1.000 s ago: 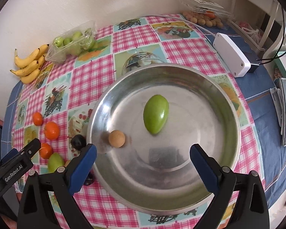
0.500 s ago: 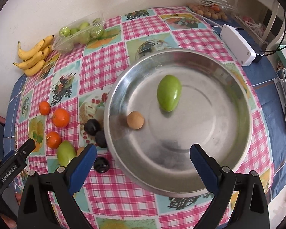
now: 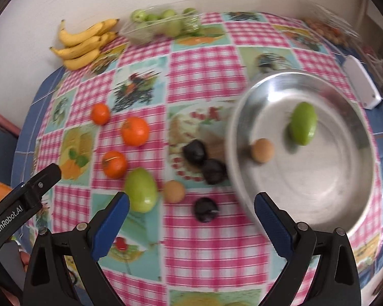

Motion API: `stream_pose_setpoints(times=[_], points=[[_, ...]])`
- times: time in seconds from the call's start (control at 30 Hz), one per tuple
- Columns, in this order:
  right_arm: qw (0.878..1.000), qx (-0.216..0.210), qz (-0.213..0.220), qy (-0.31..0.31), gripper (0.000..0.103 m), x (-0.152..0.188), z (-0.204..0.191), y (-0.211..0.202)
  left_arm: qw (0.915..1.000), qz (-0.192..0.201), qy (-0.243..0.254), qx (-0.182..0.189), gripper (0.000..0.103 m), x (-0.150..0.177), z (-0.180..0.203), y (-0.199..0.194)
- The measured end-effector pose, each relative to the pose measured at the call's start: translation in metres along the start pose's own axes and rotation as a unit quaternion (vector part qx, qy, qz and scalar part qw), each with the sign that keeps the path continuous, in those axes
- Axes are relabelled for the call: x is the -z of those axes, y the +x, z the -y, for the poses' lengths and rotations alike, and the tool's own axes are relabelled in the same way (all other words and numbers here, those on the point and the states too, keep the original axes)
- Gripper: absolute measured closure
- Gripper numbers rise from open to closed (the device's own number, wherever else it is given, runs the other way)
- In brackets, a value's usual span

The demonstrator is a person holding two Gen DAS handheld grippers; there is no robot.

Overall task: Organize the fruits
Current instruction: 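Withdraw both grippers from the bowl toward the remaining fruit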

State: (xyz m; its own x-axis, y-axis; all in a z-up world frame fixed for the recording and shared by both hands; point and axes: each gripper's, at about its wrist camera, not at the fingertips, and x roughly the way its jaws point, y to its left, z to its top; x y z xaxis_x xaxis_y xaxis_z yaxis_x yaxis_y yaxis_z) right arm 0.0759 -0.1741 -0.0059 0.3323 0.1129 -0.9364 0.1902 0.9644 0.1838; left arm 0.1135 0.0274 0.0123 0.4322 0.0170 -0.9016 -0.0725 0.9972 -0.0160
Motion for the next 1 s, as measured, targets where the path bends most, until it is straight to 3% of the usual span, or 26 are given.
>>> stream_pose_setpoints(times=[0.33,0.73,1.0], points=[[0.999,-0.019,-0.017,-0.033,0.005,0.004,-0.031,0.019,0.9993,-0.006,-0.036,0.001,0.000,-0.002,-0.021,0.003],[0.998,-0.035,0.039,-0.032,0.000,-0.003,-0.021,0.010,0.9988,-0.013,-0.037,0.028,0.000,-0.003,-0.014,0.008],[0.997,-0.042,0.043,-0.045,0.000,-0.004,-0.017,0.002,0.9986,0.000,-0.042,0.033,0.000,-0.004,-0.012,0.005]])
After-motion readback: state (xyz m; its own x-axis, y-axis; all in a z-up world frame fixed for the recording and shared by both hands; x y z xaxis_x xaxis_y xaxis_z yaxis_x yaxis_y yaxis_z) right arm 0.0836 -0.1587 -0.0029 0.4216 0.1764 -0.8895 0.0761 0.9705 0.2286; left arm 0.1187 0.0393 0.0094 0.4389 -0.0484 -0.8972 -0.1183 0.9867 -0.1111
